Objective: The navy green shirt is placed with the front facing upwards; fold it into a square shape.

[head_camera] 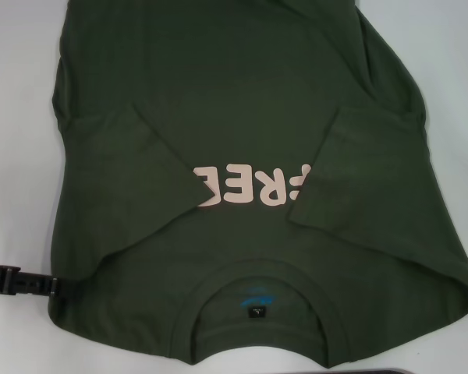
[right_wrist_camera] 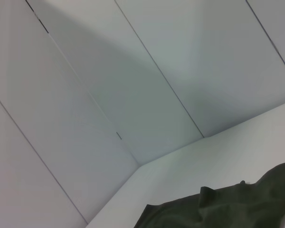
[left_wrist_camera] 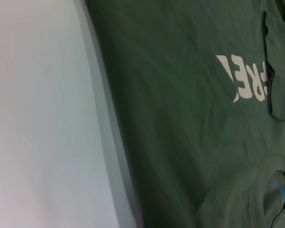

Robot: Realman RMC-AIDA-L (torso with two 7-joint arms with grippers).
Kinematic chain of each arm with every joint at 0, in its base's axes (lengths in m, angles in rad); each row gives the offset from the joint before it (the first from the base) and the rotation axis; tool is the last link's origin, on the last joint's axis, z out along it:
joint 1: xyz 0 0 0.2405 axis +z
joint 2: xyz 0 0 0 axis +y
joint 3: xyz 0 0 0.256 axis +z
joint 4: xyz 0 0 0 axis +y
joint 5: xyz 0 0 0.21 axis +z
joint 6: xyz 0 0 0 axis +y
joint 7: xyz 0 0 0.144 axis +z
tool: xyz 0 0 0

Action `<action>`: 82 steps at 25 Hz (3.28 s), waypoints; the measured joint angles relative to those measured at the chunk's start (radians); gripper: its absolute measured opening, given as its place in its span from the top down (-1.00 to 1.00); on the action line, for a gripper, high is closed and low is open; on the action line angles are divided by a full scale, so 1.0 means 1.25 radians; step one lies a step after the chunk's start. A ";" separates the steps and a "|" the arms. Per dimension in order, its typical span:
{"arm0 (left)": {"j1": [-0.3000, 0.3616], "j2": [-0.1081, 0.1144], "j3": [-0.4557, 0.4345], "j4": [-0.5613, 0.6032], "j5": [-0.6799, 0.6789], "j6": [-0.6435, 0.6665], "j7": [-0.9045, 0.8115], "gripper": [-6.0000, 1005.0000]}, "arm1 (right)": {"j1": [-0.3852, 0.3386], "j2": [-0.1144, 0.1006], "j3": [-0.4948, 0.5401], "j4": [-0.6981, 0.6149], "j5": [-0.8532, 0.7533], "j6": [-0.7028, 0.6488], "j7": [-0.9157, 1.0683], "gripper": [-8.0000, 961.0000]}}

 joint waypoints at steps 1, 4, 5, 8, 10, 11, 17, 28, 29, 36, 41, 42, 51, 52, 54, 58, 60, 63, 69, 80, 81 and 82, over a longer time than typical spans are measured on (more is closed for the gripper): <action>0.000 -0.001 0.001 -0.004 0.000 0.000 0.001 -0.15 | 0.000 0.000 0.000 0.000 0.000 0.000 0.000 -0.68; 0.000 -0.003 0.003 -0.010 0.001 -0.002 0.003 -0.13 | 0.001 -0.001 0.000 0.000 0.000 0.001 0.001 -0.68; 0.000 -0.004 0.003 -0.011 0.002 -0.003 0.003 -0.12 | 0.001 -0.001 0.000 0.000 0.000 0.001 0.001 -0.68; -0.001 -0.004 0.004 -0.011 0.005 -0.006 0.002 -0.07 | 0.003 -0.002 0.001 0.000 0.000 0.001 0.002 -0.68; -0.001 -0.004 0.002 -0.011 0.006 -0.006 0.000 0.00 | 0.003 -0.002 0.001 0.000 0.000 0.001 0.002 -0.68; -0.001 -0.004 0.001 -0.011 0.006 -0.005 0.000 0.03 | 0.003 -0.002 0.001 0.000 0.000 0.002 0.002 -0.68; -0.004 -0.003 0.003 -0.006 0.008 -0.002 0.000 0.25 | 0.003 -0.002 0.001 0.000 0.001 0.005 0.002 -0.68; -0.010 -0.003 0.004 -0.003 0.013 -0.002 0.001 0.26 | 0.004 -0.002 0.001 0.000 0.004 0.010 0.002 -0.68; -0.010 -0.003 0.004 -0.003 0.013 -0.003 0.001 0.26 | 0.004 -0.002 0.001 0.000 0.004 0.010 0.002 -0.68; -0.011 -0.005 0.018 -0.008 0.016 -0.011 0.014 0.26 | 0.005 -0.002 0.001 0.000 0.008 0.011 0.002 -0.68; -0.025 -0.006 0.027 0.001 0.026 -0.016 0.020 0.56 | 0.005 -0.002 0.001 0.000 0.011 0.010 0.003 -0.68; -0.026 -0.007 0.027 0.000 0.028 -0.017 0.019 0.62 | 0.005 -0.002 0.001 0.000 0.011 0.010 0.004 -0.68; -0.029 -0.003 0.027 0.001 0.033 -0.020 0.013 0.88 | 0.002 -0.002 0.001 0.000 0.012 0.010 0.004 -0.68; -0.030 -0.003 0.027 0.001 0.033 -0.019 0.013 0.91 | 0.002 -0.001 0.001 0.000 0.012 0.010 0.004 -0.68; -0.029 -0.002 0.026 0.001 0.033 -0.014 0.012 0.93 | 0.002 -0.001 0.001 0.000 0.012 0.010 0.004 -0.67; -0.020 0.005 0.016 0.001 0.033 -0.008 0.012 0.93 | -0.003 -0.003 0.001 -0.001 0.012 0.009 0.011 -0.67; -0.013 0.011 -0.013 0.003 0.033 -0.005 0.015 0.93 | -0.008 -0.004 -0.001 -0.004 0.012 0.006 0.019 -0.67; -0.010 0.013 -0.033 0.007 0.033 0.000 0.020 0.93 | -0.014 -0.009 -0.006 -0.007 0.009 -0.010 0.027 -0.67; -0.002 0.014 -0.035 0.010 0.033 0.004 0.020 0.93 | -0.029 -0.035 -0.046 -0.011 -0.014 -0.052 0.092 -0.67; 0.008 0.010 -0.031 0.019 0.033 0.023 0.028 0.93 | -0.069 -0.066 -0.079 -0.045 -0.119 -0.169 0.305 -0.67; 0.008 0.010 -0.031 0.019 0.033 0.024 0.029 0.93 | -0.072 -0.068 -0.079 -0.050 -0.136 -0.178 0.322 -0.67; 0.008 0.010 -0.030 0.019 0.033 0.025 0.031 0.93 | -0.075 -0.070 -0.079 -0.055 -0.155 -0.186 0.341 -0.67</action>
